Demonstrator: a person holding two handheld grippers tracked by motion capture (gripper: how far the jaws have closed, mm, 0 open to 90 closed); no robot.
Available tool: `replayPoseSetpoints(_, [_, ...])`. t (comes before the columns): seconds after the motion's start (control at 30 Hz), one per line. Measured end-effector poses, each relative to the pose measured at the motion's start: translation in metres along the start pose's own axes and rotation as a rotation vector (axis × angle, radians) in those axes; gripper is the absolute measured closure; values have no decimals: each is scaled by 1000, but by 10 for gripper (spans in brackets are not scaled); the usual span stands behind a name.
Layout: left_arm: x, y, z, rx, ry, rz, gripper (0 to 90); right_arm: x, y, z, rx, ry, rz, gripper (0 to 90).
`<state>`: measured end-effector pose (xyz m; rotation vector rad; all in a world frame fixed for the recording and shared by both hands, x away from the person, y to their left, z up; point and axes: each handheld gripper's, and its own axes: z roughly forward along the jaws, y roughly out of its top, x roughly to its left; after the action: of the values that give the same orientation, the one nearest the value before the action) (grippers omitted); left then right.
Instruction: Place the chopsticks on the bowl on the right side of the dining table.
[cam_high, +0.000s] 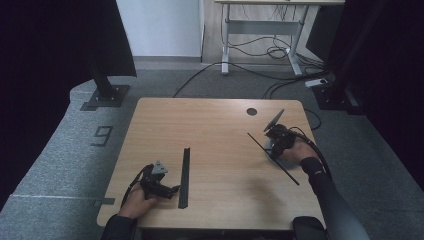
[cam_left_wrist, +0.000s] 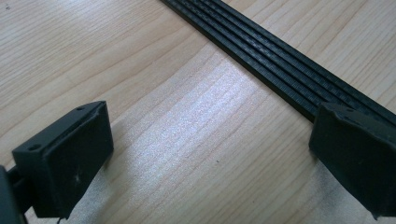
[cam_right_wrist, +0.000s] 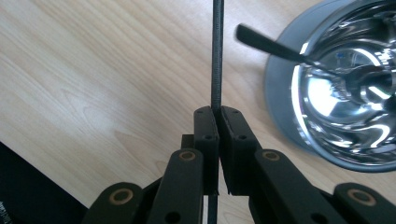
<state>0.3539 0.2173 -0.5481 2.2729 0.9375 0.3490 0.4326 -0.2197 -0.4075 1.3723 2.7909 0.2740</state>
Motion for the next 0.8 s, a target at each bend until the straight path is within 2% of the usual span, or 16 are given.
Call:
replayPoseSetpoints(0.27, [0, 0, 0, 1, 1, 3, 0, -17, 5, -4, 3, -41, 33, 857])
replayPoseSetpoints(0.8, [0, 0, 0, 2, 0, 2, 0, -46, 12, 20, 12, -76, 72, 857])
